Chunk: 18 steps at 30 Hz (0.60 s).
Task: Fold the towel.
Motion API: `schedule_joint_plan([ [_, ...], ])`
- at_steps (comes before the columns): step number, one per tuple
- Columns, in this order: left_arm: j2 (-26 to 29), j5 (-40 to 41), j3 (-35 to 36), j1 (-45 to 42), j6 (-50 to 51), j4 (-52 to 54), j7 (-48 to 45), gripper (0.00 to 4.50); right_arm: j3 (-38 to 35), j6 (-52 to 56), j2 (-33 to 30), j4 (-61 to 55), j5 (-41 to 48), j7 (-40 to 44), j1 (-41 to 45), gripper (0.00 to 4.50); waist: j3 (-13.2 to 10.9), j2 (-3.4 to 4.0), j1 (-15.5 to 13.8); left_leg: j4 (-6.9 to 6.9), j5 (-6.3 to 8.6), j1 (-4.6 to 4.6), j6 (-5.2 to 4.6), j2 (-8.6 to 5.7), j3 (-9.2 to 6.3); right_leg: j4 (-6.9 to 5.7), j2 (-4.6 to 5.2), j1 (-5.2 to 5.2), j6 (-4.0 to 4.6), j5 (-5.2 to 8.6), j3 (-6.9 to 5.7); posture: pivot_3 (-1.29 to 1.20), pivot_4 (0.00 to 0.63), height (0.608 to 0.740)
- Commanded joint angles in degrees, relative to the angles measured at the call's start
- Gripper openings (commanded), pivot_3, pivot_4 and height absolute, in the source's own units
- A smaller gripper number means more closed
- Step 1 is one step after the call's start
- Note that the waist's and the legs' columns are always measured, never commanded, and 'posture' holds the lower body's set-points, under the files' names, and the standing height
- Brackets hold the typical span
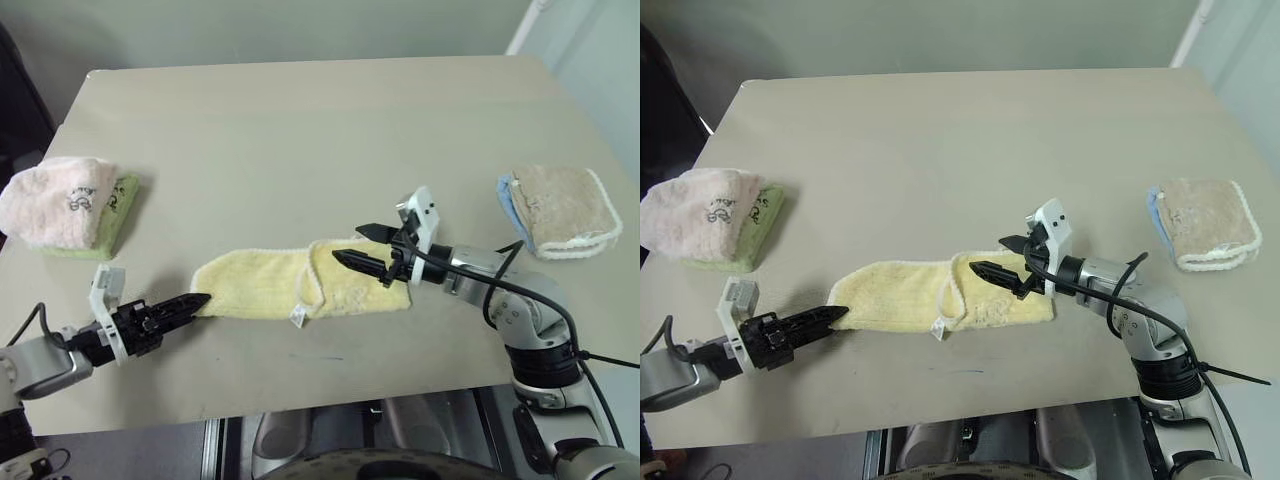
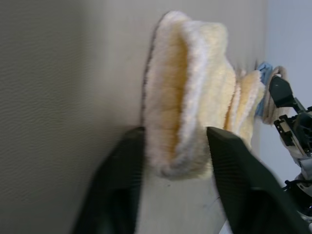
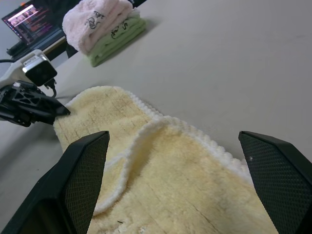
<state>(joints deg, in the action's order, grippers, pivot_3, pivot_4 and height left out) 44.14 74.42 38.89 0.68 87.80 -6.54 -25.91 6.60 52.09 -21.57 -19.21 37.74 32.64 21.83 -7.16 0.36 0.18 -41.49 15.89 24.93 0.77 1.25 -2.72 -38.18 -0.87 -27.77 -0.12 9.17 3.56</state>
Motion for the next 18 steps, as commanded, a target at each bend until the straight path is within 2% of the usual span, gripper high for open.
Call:
schedule_joint_plan([
  [1, 0.57, -1.41, -0.28, 0.25, -1.05, -0.22, -1.81, 0.61, -1.16, -1.04, -0.14, -1.81, -0.3, -0.36, 0.22, 4.5, 0.0, -0.02, 0.0, 0.04, 0.01, 0.0, 0.06, 0.06, 0.01, 0.0, -0.06, -0.03, 0.07, 0.01, 0.0, 0.0, 0.15, 0.703],
  [3, 0.39, -2.1, -0.61, 0.06, -1.65, -0.19, -2.41, 0.02, -1.21, -1.21, -0.03, -1.71, -0.51, -0.35, 0.29, 4.5, -0.01, 0.0, -0.01, 0.15, -0.04, -0.02, 0.22, 0.16, 0.01, 0.0, -0.13, -0.07, 0.19, 0.07, -0.04, 0.0, 0.15, 0.703],
  [9, 2.19, -6.16, -1.36, -1.95, -6.29, -3.9, -8.49, 0.02, -1.61, -1.67, 0.08, -1.82, -0.69, -0.1, -0.13, 4.5, -0.03, -0.05, -0.17, 0.48, -0.17, -0.24, 0.38, 0.45, 0.04, -0.19, -0.31, -0.1, 0.56, 0.1, -0.11, 0.0, 0.15, 0.703],
  [12, 3.74, -7.86, -2.28, -3.79, -7.73, -4.48, -11.15, 0.02, -1.91, -1.62, -0.05, -2.26, -0.32, 0.19, -0.36, 4.5, -0.17, -0.44, -0.12, 0.47, -0.24, -0.42, 0.48, 0.54, 0.01, -0.55, -0.45, -0.1, 0.45, 0.3, -0.1, 0.0, 0.15, 0.703],
  [16, 9.57, -8.38, -6.73, -8.1, -6.84, -1.71, -18.45, 0.02, -3.0, -1.66, -1.19, -3.18, 0.63, 1.73, -0.24, 4.5, -0.2, -0.72, -0.03, 0.45, -0.32, -0.53, 0.67, 0.62, -0.08, -0.76, -0.6, -0.1, 0.4, 0.4, -0.07, 0.0, 0.15, 0.703],
  [18, 11.65, -7.67, -9.16, -12.98, -5.78, -1.06, -20.63, 0.02, -3.51, -1.73, -1.99, -4.01, 1.1, 2.4, -0.5, 4.5, -0.19, -0.74, -0.13, 0.45, -0.31, -0.52, 0.73, 0.63, -0.12, -0.75, -0.64, -0.11, 0.43, 0.42, -0.06, 0.0, 0.15, 0.703],
])
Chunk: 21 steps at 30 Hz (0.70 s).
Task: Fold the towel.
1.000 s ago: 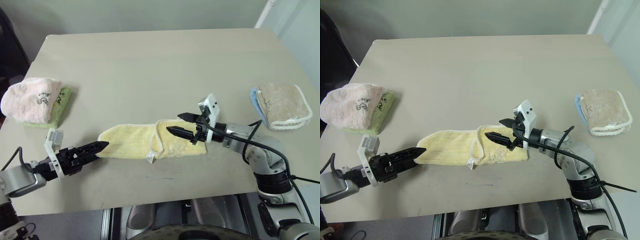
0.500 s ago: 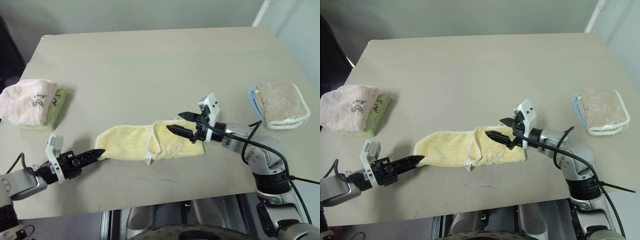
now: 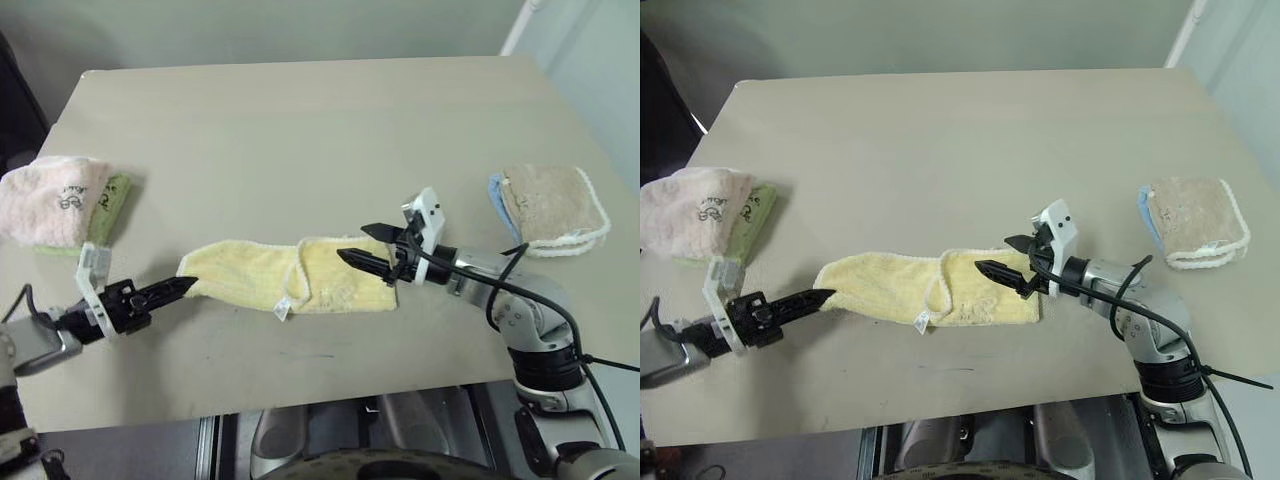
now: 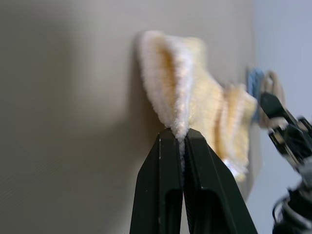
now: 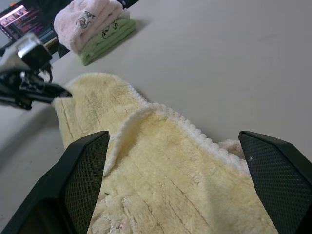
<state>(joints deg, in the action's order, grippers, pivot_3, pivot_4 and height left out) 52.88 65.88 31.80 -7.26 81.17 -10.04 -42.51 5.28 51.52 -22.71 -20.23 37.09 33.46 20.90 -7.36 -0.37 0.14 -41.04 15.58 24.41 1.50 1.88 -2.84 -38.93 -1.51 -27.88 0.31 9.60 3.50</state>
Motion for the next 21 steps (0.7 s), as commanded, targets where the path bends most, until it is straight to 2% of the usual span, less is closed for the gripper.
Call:
schedule_joint_plan([
  [1, 3.59, 1.17, -3.08, -7.32, 1.36, 2.57, -4.8, 0.02, -2.38, -1.19, -1.14, -3.32, 1.84, 1.79, 0.29, 4.5, 0.01, -0.02, -0.21, 0.0, 0.01, 0.04, 0.01, 0.0, -0.01, 0.0, 0.0, -0.01, 0.01, 0.0, 0.0, 0.0, 0.15, 0.703],
  [4, 4.33, 1.56, -6.76, -13.61, 3.05, 3.54, -6.97, 0.02, -2.72, -1.28, -1.72, -3.86, 1.74, 1.82, -0.26, 4.5, 0.03, -0.06, -0.21, -0.02, 0.04, 0.16, 0.05, -0.01, -0.04, 0.01, 0.0, -0.11, 0.55, -0.29, 0.0, 0.0, 0.15, 0.703],
  [8, 4.8, 0.79, -12.51, -20.18, 3.86, 4.54, -11.27, 0.02, -3.59, -0.77, -2.39, -5.21, 2.1, 1.22, -1.18, 4.5, 0.02, -0.08, 0.04, -0.02, 0.14, 0.23, 0.2, 0.0, 0.04, 0.03, 0.0, -0.28, 0.57, -0.17, -0.01, 0.0, 0.15, 0.703],
  [10, 5.1, 0.06, -15.94, -23.56, 4.16, 4.05, -13.82, 0.02, -4.01, -0.55, -2.92, -5.85, 2.22, 0.96, -1.57, 4.5, 0.01, -0.12, 0.02, -0.01, -0.03, 0.3, 0.57, 0.02, 0.03, 0.03, 0.0, -0.35, 0.56, -0.11, -0.03, 0.0, 0.15, 0.703],
  [14, 5.86, -2.05, -22.85, -27.16, 3.37, 5.13, -19.22, 0.02, -4.97, -0.14, -3.75, -6.95, 2.42, 0.49, -2.34, 4.5, 0.01, -0.11, 0.04, -0.01, -0.11, 0.51, 0.72, 0.03, 0.09, 0.02, -0.01, -0.56, 0.53, -0.1, 0.0, 0.0, 0.15, 0.703],
  [19, 1.02, -3.75, -29.48, -32.53, 2.72, 5.86, -21.84, 0.02, -7.63, 0.23, -4.34, -8.26, 2.36, -1.44, -4.08, 4.5, -0.02, -0.17, -0.37, -0.04, -0.11, 0.53, 0.48, 0.03, 0.05, 0.03, -0.01, -0.5, 0.45, -0.15, 0.0, 0.0, 0.15, 0.703],
  [21, -1.02, -4.92, -32.62, -33.33, 1.76, 7.49, -23.04, 0.02, -9.17, 0.24, -4.73, -8.5, 2.29, -2.44, -4.98, 4.5, -0.02, -0.17, -0.68, -0.05, 0.0, 0.53, 0.05, 0.03, 0.05, 0.03, 0.0, -0.43, 0.38, -0.18, 0.01, 0.0, 0.15, 0.703],
])
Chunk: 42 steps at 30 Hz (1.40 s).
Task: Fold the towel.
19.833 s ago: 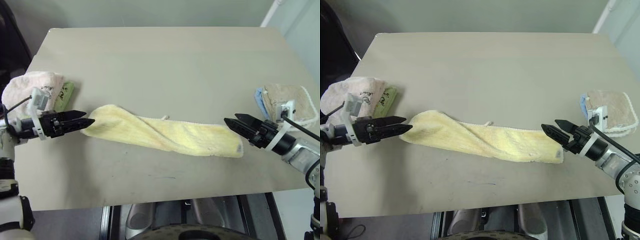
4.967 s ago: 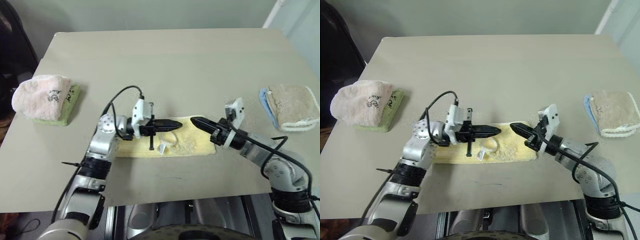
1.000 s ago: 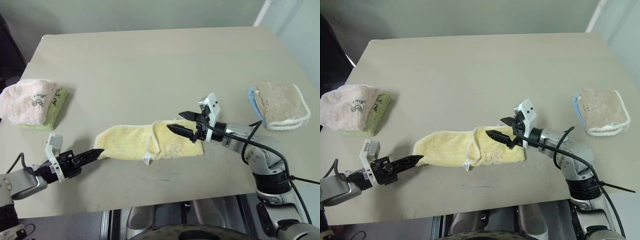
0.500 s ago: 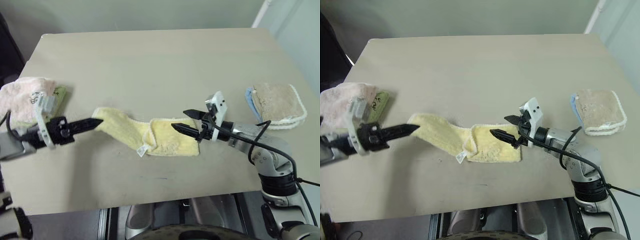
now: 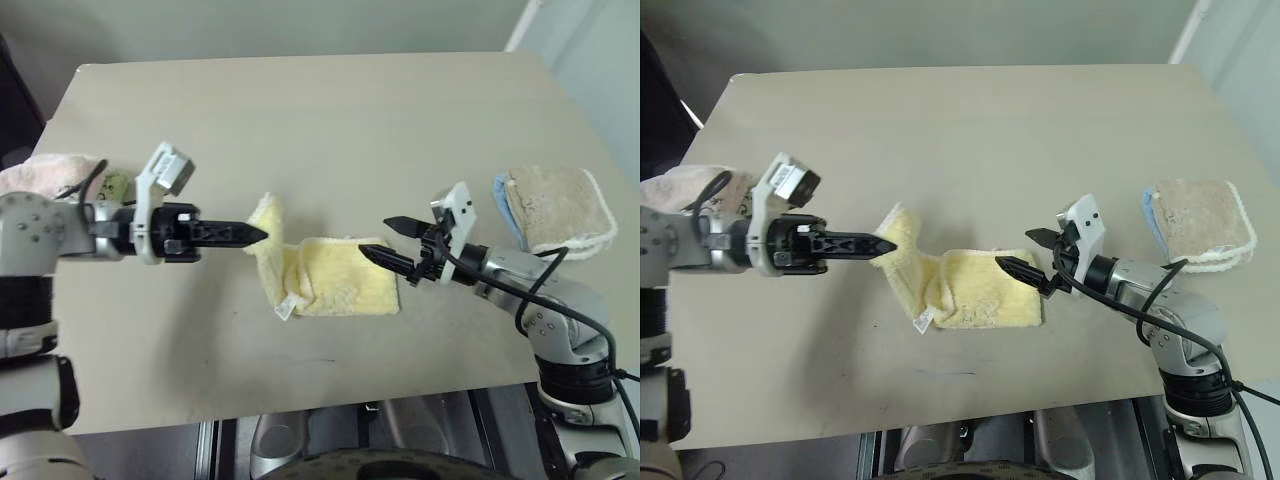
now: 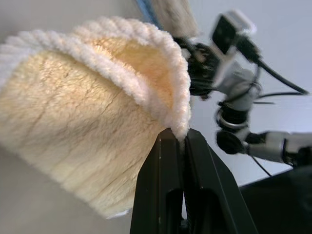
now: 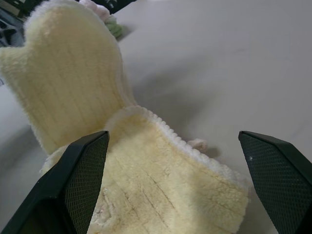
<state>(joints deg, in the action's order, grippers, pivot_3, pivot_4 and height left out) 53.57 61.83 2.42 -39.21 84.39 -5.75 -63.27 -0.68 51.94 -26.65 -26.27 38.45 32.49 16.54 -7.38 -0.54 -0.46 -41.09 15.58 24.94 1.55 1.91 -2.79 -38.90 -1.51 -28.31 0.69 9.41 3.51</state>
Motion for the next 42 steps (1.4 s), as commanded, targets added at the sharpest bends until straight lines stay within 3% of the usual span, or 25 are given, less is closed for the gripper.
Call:
schedule_joint_plan([
  [1, -3.47, -1.73, -5.35, -2.02, -2.22, 3.81, -2.75, 0.02, -4.96, -0.26, -1.04, -2.54, 1.1, -2.13, -1.38, 4.5, 0.0, 0.0, -0.14, -0.02, -0.01, 0.0, -0.08, 0.0, 0.0, 0.0, 0.0, 0.03, -0.03, -0.02, 0.02, 0.0, 0.15, 0.703],
  [7, -9.73, -8.57, -14.97, -5.69, -8.08, 2.23, -6.78, 0.02, -11.75, 0.4, -4.22, -3.98, 2.02, -3.53, -4.74, 4.5, -0.04, -0.07, -0.46, -0.2, -0.15, -0.02, -0.25, -0.01, 0.01, 0.0, 0.01, 0.23, -0.24, -0.14, 0.02, 0.0, 0.15, 0.703],
  [10, -12.91, -13.19, -18.62, -7.17, -12.3, -1.34, -8.02, 0.02, -14.01, 0.81, -5.4, -5.09, 2.61, -4.25, -6.41, 4.5, -0.04, -0.06, -0.48, -0.21, -0.2, -0.22, -0.29, -0.01, 0.02, 0.0, 0.01, 0.46, -0.75, 0.15, 0.03, 0.0, 0.15, 0.703],
  [20, -22.64, -23.26, -24.64, -5.84, -22.23, -3.52, -8.3, 0.02, -14.33, 1.45, -5.69, -7.67, 2.73, -7.07, -8.79, 4.5, -0.07, -0.07, -0.67, -0.21, -0.18, -0.59, -0.45, -0.05, -0.01, 0.24, 0.02, 1.06, -1.09, 0.18, 0.01, 0.0, 0.15, 0.703],
  [24, -24.02, -24.25, -24.5, -4.75, -22.58, -3.01, -8.87, 0.02, -13.88, 1.4, -6.18, -7.87, 2.38, -7.42, -9.14, 4.5, -0.07, -0.07, -0.65, -0.21, -0.12, -0.62, -0.56, -0.05, 0.02, 0.38, 0.02, 1.16, -1.18, 0.16, 0.03, 0.0, 0.15, 0.703],
  [28, -24.81, -25.09, -23.73, -3.86, -23.65, -3.03, -8.75, 1.04, -14.13, 1.11, -6.34, -7.16, 2.18, -7.59, -8.57, 4.5, -0.07, -0.07, -0.78, -0.21, -0.12, -0.62, -0.58, -0.06, 0.01, 0.39, 0.02, 1.17, -1.22, 0.15, 0.02, 0.0, 0.15, 0.703],
  [38, -26.99, -22.29, -18.05, -3.66, -22.79, -1.28, -8.36, 4.48, -14.96, 1.4, -6.37, -7.06, 3.28, -7.64, -7.27, 4.5, -0.08, -0.06, -0.83, -0.2, -0.09, -0.59, -0.73, -0.07, 0.01, 0.79, 0.04, 1.31, -1.41, 0.02, 0.03, 0.0, 0.15, 0.703],
  [42, -29.33, -20.16, -9.1, -4.41, -28.2, 1.44, -4.38, 4.48, -16.15, 1.43, -6.34, -7.69, 5.17, -7.26, -6.26, 4.5, -0.08, -0.05, -0.84, -0.2, -0.07, -0.54, -0.78, -0.08, 0.02, 0.9, 0.04, 1.33, -1.45, -0.01, 0.04, 0.0, 0.15, 0.703],
])
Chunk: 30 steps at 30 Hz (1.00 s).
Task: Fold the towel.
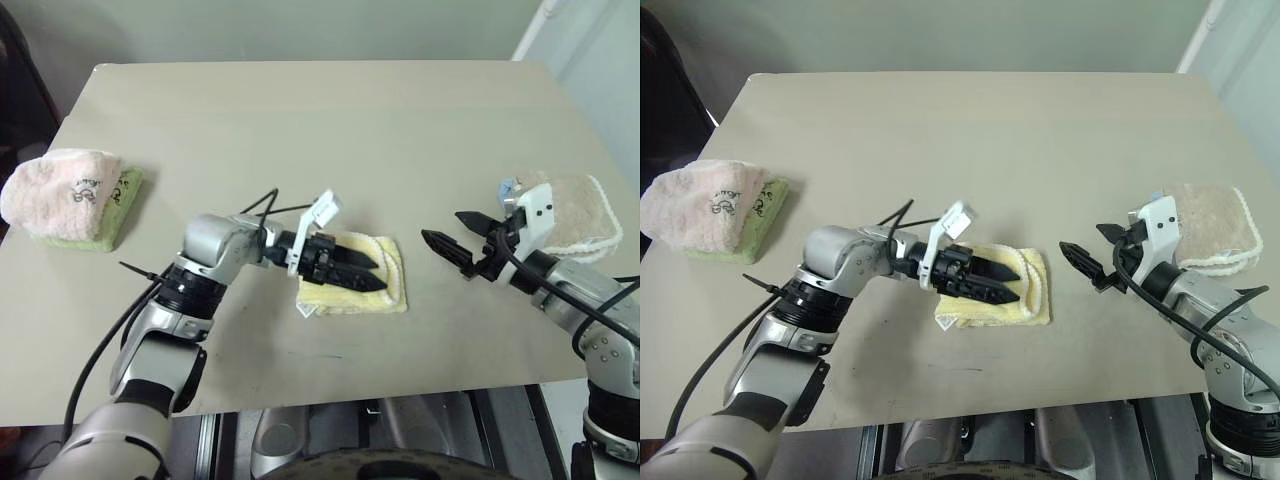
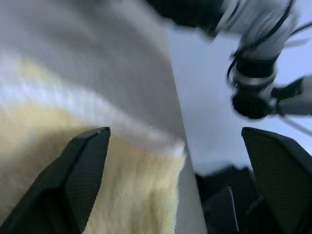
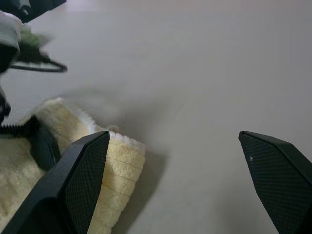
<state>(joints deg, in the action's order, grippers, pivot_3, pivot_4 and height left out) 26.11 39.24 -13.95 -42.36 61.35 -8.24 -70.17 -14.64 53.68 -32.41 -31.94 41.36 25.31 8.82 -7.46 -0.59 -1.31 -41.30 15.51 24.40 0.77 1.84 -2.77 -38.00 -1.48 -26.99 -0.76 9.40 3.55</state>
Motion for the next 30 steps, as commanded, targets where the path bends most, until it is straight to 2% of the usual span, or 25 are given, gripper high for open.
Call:
schedule_joint_plan([
  [1, -3.43, 3.04, 10.21, -1.0, -8.36, 4.46, 3.82, 4.48, -2.2, -0.29, -0.65, -2.35, 2.8, 0.07, 1.71, 4.5, 0.0, 0.0, -0.02, 0.0, 0.0, 0.01, -0.01, 0.0, 0.01, 0.04, 0.0, 0.0, -0.02, -0.01, 0.0, 0.0, 0.15, 0.703],
  [3, -4.72, 2.48, 13.63, -0.7, -13.36, 6.0, 5.63, 4.48, -1.64, -0.18, -0.67, -3.65, 4.37, 0.67, 2.18, 4.5, 0.0, 0.0, -0.04, 0.0, 0.0, 0.02, -0.04, -0.01, 0.03, 0.07, 0.0, 0.01, -0.05, -0.03, 0.02, 0.0, 0.15, 0.703],
  [6, -2.26, -1.53, 14.1, 1.17, -21.59, 8.08, 3.98, 4.5, -0.19, -0.61, 0.37, -5.17, 6.66, 0.66, 3.24, 3.94, -0.01, 0.02, 0.13, 0.01, 0.0, -0.02, -0.05, -0.01, 0.06, 0.08, 0.0, 0.02, -0.06, -0.01, 0.04, 0.0, 0.15, 0.703],
  [8, -0.96, -3.12, 15.03, 2.8, -25.98, 8.01, 3.75, 4.11, 2.19, -1.01, 0.81, -6.04, 6.39, 0.25, 3.9, 3.28, -0.01, 0.02, 0.28, 0.01, 0.0, -0.07, -0.06, -0.01, 0.07, 0.08, -0.01, 0.03, -0.06, 0.0, 0.04, 0.0, 0.15, 0.703],
  [12, 3.11, -1.47, 17.2, 7.12, -27.39, 9.19, 0.78, 2.91, 6.84, -1.27, 2.91, -7.14, 6.45, -0.42, 5.25, 1.93, -0.02, 0.03, 0.44, 0.02, 0.02, -0.06, -0.09, 0.01, 0.03, 0.07, -0.03, 0.02, -0.05, 0.0, 0.01, 0.0, 0.15, 0.703],
  [16, 6.91, -2.19, 18.08, 13.61, -29.15, 11.1, -0.84, 1.41, 12.2, -3.18, 5.95, -5.39, 3.75, -0.9, 6.77, 0.48, -0.03, 0.04, 0.5, 0.01, 0.07, -0.03, -0.17, 0.01, 0.03, 0.08, -0.02, 0.01, -0.03, -0.01, 0.03, 0.0, 0.15, 0.703],
  [18, 8.23, -4.44, 17.17, 17.21, -32.44, 11.63, -1.9, 0.73, 15.92, -4.9, 5.62, -4.13, -0.09, -0.44, 6.95, 0.0, -0.02, 0.05, 0.55, 0.01, 0.09, -0.03, -0.19, 0.01, 0.01, 0.08, -0.01, -0.01, -0.02, -0.01, 0.02, 0.0, 0.15, 0.703],
  [20, 8.67, -7.19, 16.11, 19.74, -36.28, 11.33, -1.77, 0.03, 18.49, -6.33, 4.88, -3.53, -3.09, 0.31, 6.79, 0.0, -0.02, 0.05, 0.39, 0.01, 0.13, 0.03, -0.23, 0.0, 0.0, 0.08, 0.01, -0.06, 0.01, 0.0, 0.01, 0.0, 0.15, 0.703],
  [26, 7.94, -9.6, 13.16, 24.19, -39.93, 12.13, -2.07, 0.03, 22.12, -8.04, 5.89, -1.6, -6.07, 1.04, 7.18, 0.0, -0.02, 0.05, 0.45, -0.03, 0.14, 0.31, -0.22, 0.01, -0.03, 0.07, 0.05, -0.34, 0.14, -0.08, -0.01, 0.0, 0.15, 0.703],
  [30, 3.03, -12.25, 9.66, 24.35, -43.48, 9.56, 0.67, 0.03, 25.27, -10.2, 7.11, 1.92, -10.04, 0.8, 7.88, 0.0, -0.02, 0.05, 0.43, -0.07, 0.13, 0.43, -0.21, 0.01, -0.06, 0.06, 0.05, -0.43, 0.36, -0.22, -0.05, 0.0, 0.15, 0.703],
])
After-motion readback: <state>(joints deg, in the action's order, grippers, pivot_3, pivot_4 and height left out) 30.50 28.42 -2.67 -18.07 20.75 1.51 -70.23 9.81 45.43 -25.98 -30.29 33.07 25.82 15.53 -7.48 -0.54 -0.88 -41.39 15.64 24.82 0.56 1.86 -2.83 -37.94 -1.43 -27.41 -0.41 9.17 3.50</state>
